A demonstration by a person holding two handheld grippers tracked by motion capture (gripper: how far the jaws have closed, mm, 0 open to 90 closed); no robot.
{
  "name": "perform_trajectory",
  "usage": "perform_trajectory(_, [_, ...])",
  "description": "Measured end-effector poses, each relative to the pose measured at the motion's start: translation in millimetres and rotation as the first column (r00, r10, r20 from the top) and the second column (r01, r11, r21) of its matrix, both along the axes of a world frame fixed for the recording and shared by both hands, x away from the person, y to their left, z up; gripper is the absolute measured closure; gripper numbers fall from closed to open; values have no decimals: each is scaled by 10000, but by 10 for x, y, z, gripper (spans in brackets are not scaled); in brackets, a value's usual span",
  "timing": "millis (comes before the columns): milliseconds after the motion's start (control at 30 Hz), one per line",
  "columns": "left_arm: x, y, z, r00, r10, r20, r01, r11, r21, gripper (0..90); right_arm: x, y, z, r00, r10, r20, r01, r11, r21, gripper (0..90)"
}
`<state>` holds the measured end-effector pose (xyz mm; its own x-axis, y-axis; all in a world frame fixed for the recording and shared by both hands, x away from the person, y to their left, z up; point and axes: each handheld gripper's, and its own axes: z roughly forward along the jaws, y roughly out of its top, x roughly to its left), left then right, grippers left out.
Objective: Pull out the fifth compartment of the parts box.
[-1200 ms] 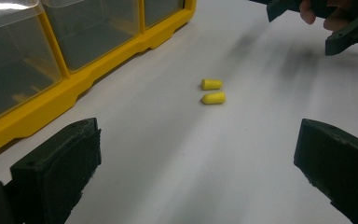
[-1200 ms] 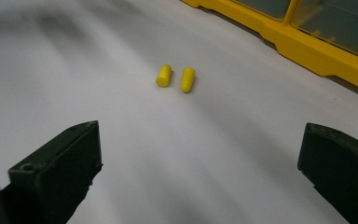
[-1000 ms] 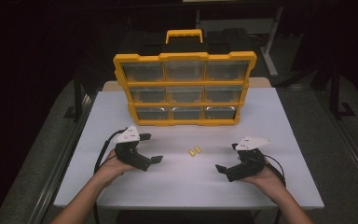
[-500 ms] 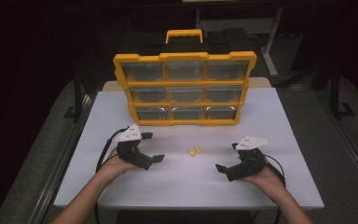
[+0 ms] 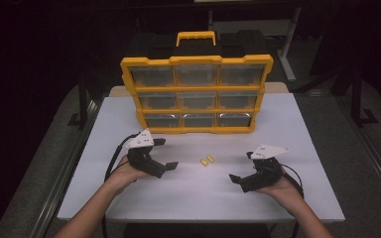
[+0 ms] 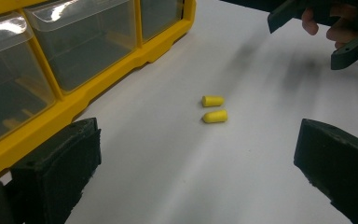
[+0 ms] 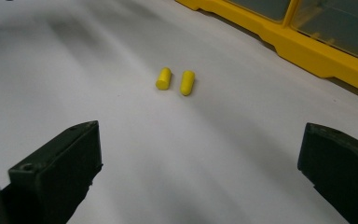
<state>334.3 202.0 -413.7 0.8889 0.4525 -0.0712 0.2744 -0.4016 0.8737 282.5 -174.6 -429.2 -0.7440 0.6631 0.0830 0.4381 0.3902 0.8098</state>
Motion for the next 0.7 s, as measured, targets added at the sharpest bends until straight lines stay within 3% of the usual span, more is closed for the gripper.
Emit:
perform_trajectory(367, [37, -54, 6, 10000, -50, -6, 50, 9999, -120, 2, 2, 6, -1, 10000, -6, -38, 5, 10000, -22, 0])
perform_trajectory(467, [37, -64, 10, 9999, 52, 141, -50, 9999, -144, 49, 2, 6, -1, 10000, -9, -52, 9, 10000, -26, 0])
perform_trajectory(700, [58, -89, 13, 9996, 128, 249, -122, 9997, -220, 45, 2, 5, 0, 10000, -5, -35, 5, 10000, -16, 0])
